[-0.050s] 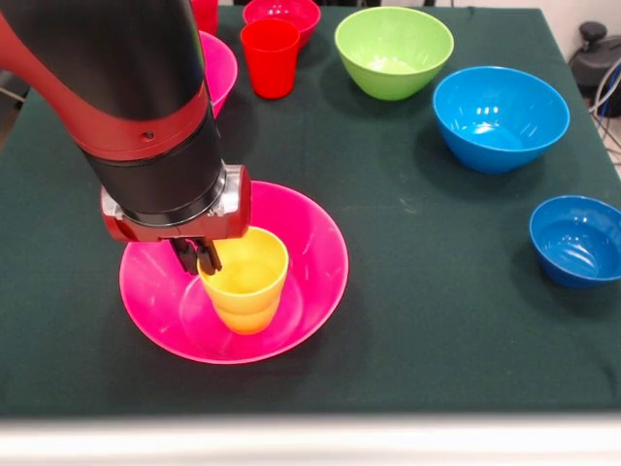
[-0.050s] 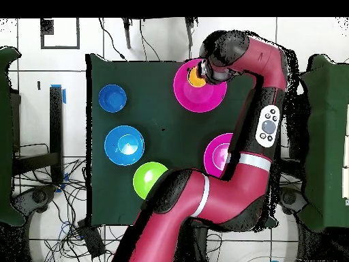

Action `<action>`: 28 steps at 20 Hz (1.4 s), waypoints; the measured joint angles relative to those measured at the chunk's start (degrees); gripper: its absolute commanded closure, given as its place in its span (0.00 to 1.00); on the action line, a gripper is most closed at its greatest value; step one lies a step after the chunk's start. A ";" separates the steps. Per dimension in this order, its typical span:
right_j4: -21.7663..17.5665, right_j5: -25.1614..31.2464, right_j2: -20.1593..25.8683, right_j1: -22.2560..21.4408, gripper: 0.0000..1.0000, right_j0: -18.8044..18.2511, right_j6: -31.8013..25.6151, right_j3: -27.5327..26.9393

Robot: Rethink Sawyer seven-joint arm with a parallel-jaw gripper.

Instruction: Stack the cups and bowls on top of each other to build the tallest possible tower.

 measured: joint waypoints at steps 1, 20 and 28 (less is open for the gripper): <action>-0.01 0.00 0.00 0.05 1.00 -0.03 -0.09 0.00; -0.47 -0.01 0.00 1.79 1.00 -0.13 -4.45 0.00; -0.71 -0.01 0.00 2.22 1.00 -0.18 -5.89 -0.03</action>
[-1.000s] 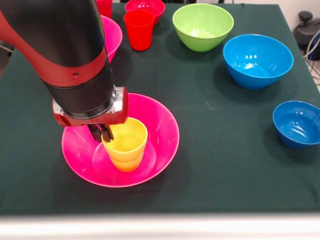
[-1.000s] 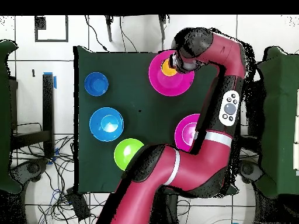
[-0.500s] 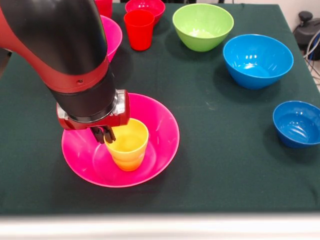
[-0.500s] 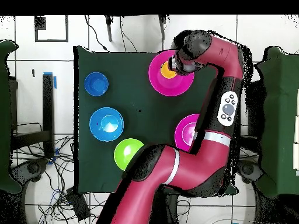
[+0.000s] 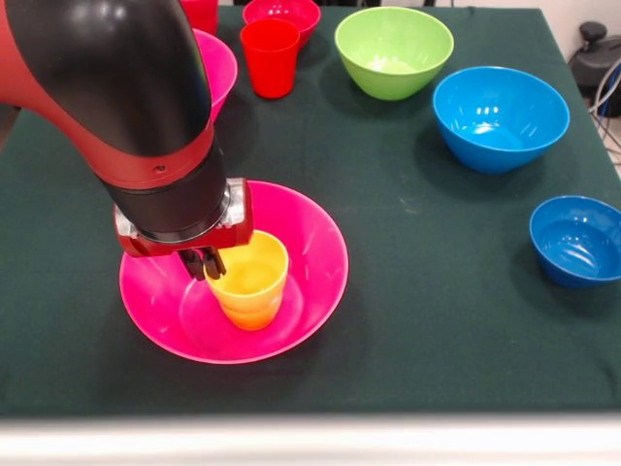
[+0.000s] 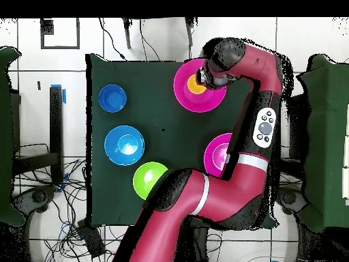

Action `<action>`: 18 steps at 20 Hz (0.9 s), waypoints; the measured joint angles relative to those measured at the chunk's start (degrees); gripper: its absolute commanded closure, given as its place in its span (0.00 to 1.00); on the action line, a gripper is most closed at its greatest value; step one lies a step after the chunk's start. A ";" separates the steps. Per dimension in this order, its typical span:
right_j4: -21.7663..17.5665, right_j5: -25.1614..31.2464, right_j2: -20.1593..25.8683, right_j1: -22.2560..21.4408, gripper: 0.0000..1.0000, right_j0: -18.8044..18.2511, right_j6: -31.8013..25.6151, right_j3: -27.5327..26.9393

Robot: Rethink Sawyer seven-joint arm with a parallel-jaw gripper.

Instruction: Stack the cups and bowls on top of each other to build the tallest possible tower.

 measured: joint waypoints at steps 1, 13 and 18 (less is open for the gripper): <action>-0.01 0.01 0.00 0.00 1.00 -0.01 -0.14 0.00; -0.28 0.01 0.00 0.33 1.00 -0.59 -2.33 -0.85; -0.44 0.01 0.00 0.54 1.00 -1.14 -2.33 -1.41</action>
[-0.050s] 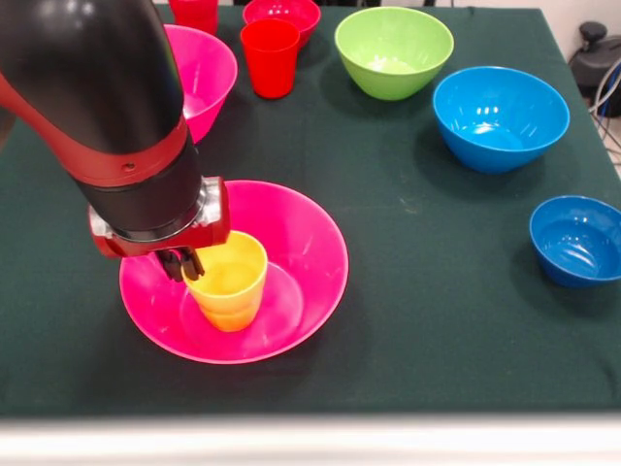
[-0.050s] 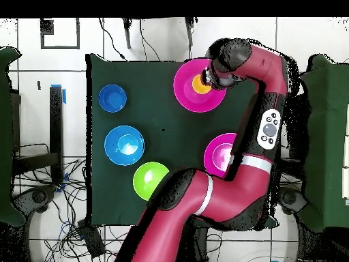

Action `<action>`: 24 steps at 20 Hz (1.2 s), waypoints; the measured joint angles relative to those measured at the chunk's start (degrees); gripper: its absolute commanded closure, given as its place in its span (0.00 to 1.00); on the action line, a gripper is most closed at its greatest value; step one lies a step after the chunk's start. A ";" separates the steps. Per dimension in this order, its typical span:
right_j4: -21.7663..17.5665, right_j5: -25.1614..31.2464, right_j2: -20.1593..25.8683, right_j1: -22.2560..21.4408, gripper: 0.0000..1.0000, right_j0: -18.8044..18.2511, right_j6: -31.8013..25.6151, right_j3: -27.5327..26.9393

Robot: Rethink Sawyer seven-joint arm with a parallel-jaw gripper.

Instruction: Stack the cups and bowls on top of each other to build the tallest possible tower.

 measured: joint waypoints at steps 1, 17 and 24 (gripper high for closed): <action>-0.01 0.01 0.00 0.04 1.00 -0.09 0.00 -0.07; 0.41 -0.01 -0.28 -0.37 1.00 -0.58 0.00 1.04; 0.69 -0.02 -0.70 -2.30 1.00 -0.58 0.00 5.38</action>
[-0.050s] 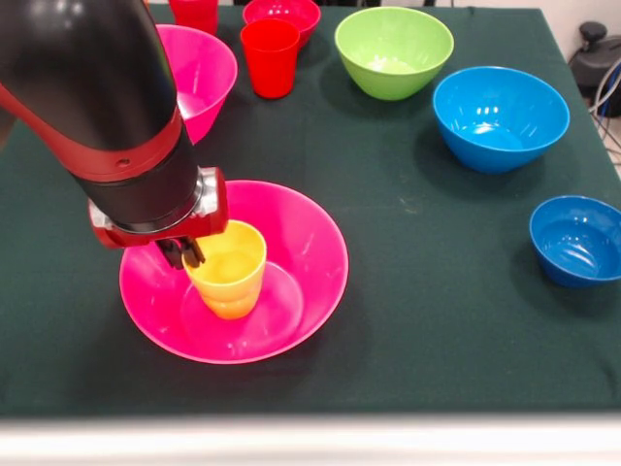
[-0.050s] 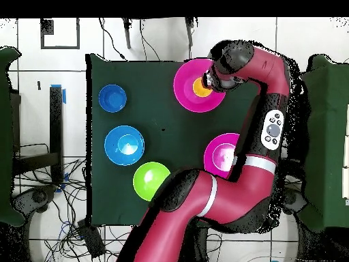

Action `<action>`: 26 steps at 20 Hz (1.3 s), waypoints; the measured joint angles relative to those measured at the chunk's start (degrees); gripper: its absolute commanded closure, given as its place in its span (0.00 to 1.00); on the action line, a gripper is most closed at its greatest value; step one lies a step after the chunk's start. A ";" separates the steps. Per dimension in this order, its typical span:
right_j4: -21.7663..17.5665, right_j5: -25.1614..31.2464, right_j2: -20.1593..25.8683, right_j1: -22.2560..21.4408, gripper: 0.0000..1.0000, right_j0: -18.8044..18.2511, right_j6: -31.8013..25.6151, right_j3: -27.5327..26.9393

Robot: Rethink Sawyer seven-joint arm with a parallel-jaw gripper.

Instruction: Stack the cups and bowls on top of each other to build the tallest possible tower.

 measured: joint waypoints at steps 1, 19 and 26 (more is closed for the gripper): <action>0.00 0.01 -0.01 -0.31 1.00 0.00 0.00 0.61; -0.01 0.01 0.07 -0.83 1.00 -0.05 0.00 1.90; -0.01 0.01 0.15 -0.83 1.00 -0.25 0.00 1.90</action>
